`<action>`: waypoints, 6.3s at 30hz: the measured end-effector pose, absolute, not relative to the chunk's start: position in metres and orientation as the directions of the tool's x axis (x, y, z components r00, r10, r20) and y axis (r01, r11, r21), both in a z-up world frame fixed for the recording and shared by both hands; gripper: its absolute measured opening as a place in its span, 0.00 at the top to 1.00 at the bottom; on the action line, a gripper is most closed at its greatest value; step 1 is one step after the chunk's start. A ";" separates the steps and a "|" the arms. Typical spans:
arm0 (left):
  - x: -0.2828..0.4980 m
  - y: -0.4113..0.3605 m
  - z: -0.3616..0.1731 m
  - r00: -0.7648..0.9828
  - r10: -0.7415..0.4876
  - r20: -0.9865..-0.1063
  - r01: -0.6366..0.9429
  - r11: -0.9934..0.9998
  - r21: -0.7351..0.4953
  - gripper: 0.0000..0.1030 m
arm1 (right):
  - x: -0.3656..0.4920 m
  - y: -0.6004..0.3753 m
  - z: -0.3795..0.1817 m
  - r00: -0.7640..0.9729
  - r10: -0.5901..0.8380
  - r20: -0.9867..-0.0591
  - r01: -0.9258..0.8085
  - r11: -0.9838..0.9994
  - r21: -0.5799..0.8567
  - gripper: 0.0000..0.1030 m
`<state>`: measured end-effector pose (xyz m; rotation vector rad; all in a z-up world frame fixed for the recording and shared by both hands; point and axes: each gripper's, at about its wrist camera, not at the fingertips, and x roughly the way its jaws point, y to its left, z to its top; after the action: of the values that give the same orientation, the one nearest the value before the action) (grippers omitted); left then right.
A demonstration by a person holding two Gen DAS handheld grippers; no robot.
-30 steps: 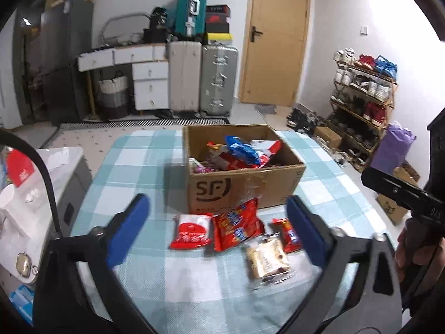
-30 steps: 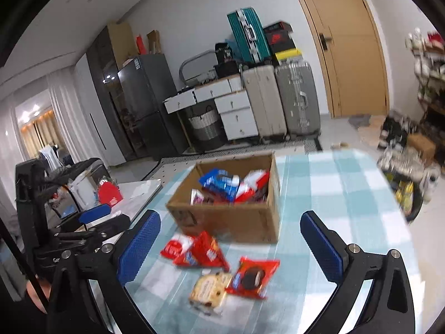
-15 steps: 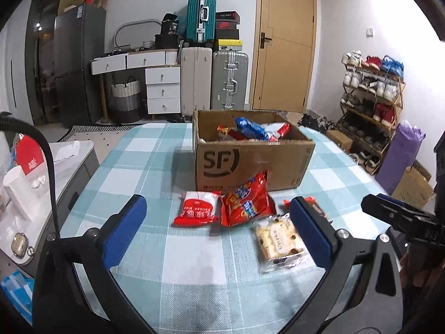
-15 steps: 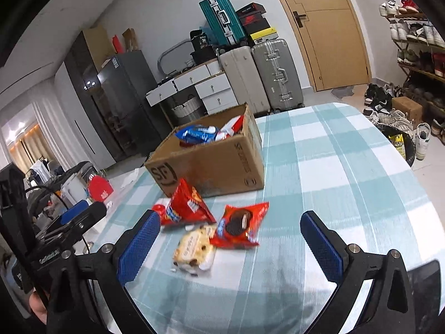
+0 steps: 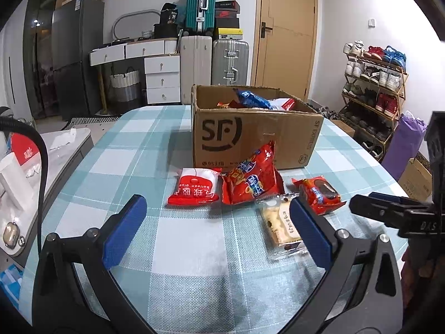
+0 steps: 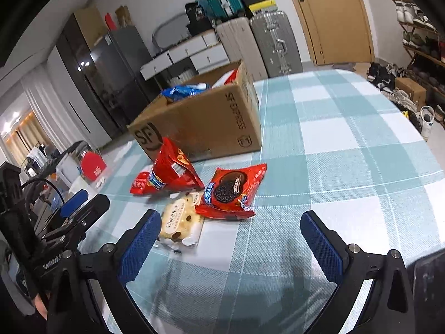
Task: Organize snacks
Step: 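Grasp the red Oreo pack with the right gripper and lift it, then grasp the cream cracker pack with the left gripper while the right holds its Oreo pack, then carry both held packs over the cardboard box, then open both grippers to drop the packs into the box, then withdraw both tools from the box toward the last two bags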
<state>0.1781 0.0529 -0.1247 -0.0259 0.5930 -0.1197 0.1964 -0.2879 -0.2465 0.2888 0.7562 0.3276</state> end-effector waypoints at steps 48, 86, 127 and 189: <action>0.227 0.007 -0.157 0.651 -0.242 -0.720 0.196 0.969 -0.149 0.01 | 0.232 -0.293 -0.247 0.726 0.422 -0.543 -0.256 0.898 0.357 0.56; 0.260 -0.036 -0.153 0.539 -0.225 -0.812 0.220 0.968 -0.122 0.45 | 0.210 -0.314 -0.237 0.769 0.494 -0.405 -0.295 0.837 0.460 0.56; 0.357 0.051 0.107 0.699 -0.252 -0.669 0.255 0.962 -0.096 0.45 | 0.322 -0.267 0.031 0.708 0.601 -0.372 -0.471 0.794 0.385 0.56; 0.416 0.028 -0.006 0.634 -0.191 -0.749 0.185 0.978 -0.092 0.36 | 0.387 -0.245 -0.078 0.647 0.485 -0.589 -0.376 0.874 0.307 0.49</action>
<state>0.4161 0.0278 -0.0056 -0.0065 0.8571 -0.2148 0.3871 -0.2449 -0.0783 0.1620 0.7159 0.4918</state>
